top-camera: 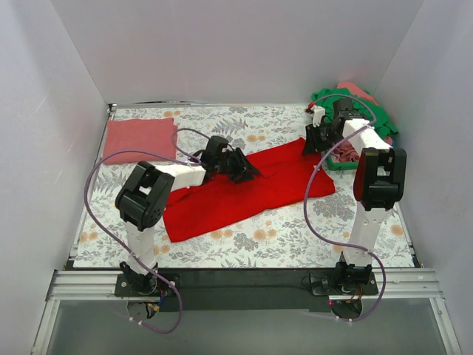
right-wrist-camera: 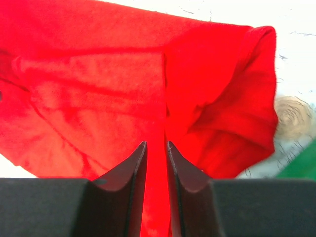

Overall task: Fold and stack the t-shirts
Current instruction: Fold the tshirt

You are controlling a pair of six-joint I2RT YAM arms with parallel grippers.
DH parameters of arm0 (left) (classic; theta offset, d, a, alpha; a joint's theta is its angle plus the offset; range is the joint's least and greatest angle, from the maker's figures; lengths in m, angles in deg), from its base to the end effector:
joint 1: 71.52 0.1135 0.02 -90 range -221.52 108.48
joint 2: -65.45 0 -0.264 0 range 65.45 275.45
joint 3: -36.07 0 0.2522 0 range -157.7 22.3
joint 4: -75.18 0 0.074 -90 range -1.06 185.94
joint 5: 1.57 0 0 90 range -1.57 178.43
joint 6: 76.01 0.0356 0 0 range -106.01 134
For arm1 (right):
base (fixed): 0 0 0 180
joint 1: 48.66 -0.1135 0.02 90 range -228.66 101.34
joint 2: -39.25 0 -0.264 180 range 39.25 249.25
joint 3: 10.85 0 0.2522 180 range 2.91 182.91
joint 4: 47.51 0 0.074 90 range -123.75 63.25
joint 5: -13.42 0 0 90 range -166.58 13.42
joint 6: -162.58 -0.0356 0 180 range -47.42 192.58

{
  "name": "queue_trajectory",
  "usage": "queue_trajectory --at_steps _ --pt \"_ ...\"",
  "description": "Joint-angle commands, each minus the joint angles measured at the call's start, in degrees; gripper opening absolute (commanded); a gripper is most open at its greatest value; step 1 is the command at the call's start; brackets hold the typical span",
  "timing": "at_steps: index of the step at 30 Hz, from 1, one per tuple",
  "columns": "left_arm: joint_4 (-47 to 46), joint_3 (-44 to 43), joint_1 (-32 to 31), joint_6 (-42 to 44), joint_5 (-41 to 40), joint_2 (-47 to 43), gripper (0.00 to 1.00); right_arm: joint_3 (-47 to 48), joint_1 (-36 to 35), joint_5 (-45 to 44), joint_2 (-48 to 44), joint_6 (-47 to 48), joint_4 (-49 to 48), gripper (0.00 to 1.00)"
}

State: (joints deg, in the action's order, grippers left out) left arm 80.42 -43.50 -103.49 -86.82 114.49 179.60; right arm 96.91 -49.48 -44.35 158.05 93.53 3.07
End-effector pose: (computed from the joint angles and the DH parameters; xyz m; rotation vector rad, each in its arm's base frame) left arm 0.3455 -0.2341 0.1434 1.3012 -2.4231 1.4266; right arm 0.4439 0.0253 0.2049 -0.6511 2.4193 0.6004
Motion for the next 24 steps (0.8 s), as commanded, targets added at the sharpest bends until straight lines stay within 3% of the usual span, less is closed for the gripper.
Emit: queue_trajectory --at_steps 1,5,8,15,18,24 --pt "3.8 -0.3 0.5 8.7 -1.7 -8.0 0.36 -0.1 0.3 -0.6 -6.0 3.5 2.2 0.29" --pt "9.7 -5.6 1.2 16.8 -2.4 -7.5 0.38 -0.8 0.3 5.9 -8.6 10.9 7.5 0.31" --pt "15.4 -14.2 2.7 25.2 -0.7 -2.5 0.38 -3.7 0.2 12.8 -12.4 16.3 9.9 0.31" --pt "34.5 -41.4 3.6 51.5 -1.2 14.5 0.41 -14.2 0.2 18.9 -21.9 23.0 9.6 0.35" --pt "36.2 -47.9 3.7 58.2 -2.3 19.0 0.42 -16.5 0.3 19.0 -24.1 24.8 9.4 0.39" --pt "36.5 -56.0 4.4 60.6 -0.1 26.4 0.45 -19.4 1.9 19.9 -26.5 26.2 9.1 0.41"
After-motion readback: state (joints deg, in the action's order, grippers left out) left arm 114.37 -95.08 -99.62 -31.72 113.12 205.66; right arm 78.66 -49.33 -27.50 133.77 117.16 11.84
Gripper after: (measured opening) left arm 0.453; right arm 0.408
